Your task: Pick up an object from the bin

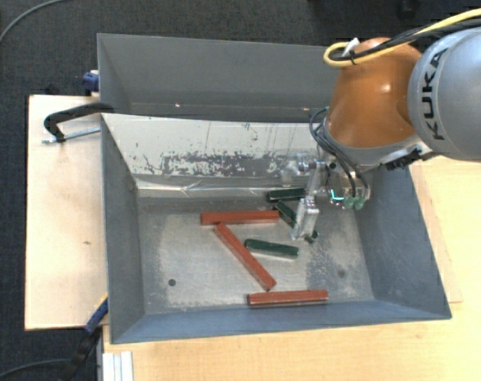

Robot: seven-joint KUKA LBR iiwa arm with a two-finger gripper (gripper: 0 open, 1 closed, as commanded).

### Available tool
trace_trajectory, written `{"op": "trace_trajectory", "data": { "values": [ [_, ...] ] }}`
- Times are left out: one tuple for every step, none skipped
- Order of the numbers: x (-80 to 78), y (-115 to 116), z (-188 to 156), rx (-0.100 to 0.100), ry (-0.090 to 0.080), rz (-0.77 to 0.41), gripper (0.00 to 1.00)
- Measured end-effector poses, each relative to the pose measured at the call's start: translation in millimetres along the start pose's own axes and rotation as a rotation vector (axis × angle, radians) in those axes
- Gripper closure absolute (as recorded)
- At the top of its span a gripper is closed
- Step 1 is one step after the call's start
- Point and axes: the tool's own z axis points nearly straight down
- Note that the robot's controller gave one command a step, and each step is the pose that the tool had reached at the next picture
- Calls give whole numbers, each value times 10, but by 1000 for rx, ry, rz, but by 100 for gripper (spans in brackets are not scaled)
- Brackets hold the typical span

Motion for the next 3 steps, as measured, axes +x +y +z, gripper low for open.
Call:
{"op": "trace_trajectory", "data": {
  "values": [
    [-240, 303, 1117, 1, -2, -375, 0],
    [-277, 306, 1065, 1, -15, -373, 100],
    [-263, 305, 1087, 0, -12, -373, 0]
  ]
}}
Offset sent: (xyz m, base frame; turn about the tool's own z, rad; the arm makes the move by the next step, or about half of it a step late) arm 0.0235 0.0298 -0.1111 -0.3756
